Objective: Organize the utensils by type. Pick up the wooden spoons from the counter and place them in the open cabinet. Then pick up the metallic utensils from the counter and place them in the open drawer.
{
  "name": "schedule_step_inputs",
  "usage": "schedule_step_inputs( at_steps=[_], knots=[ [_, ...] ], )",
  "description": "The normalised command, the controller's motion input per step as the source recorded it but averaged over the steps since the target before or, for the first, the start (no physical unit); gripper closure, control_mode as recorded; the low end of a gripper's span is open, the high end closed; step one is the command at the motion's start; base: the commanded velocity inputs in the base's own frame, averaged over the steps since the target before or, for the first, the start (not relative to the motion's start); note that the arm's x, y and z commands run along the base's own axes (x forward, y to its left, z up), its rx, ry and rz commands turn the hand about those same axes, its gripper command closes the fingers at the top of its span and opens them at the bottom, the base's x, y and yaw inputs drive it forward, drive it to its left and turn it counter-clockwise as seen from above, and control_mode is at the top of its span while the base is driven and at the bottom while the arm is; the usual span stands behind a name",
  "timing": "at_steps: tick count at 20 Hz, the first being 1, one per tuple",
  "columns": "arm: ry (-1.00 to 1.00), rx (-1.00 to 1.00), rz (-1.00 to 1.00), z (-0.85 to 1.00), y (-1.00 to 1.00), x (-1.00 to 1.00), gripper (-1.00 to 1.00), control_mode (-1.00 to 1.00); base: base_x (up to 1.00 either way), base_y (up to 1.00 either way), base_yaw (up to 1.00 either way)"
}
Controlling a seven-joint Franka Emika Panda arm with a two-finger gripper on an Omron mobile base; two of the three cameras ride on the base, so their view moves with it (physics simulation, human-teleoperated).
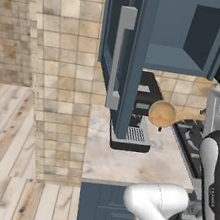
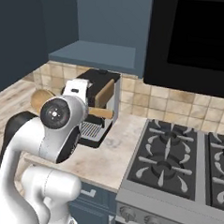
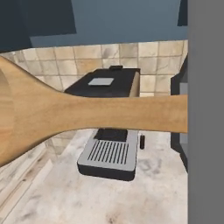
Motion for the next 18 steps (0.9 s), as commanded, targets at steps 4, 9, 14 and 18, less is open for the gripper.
schedule_step_inputs(
  at_steps=[4,9,14,18],
  knots=[
    [0.01,-0.09,-0.06,0.47,0.15,0.24,1.00,-1.00,0.00,0.00,0.00],
    [0.03,-0.01,0.00,0.47,0.02,0.40,1.00,-1.00,0.00,0.00,0.00],
    [0.00,0.00,0.04,0.47,0.00,0.38,1.00,-1.00,0.00,0.00,0.00],
    [0.00,0.00,0.05,0.32,0.02,0.51,1.00,-1.00,0.00,0.00,0.00]
  ],
)
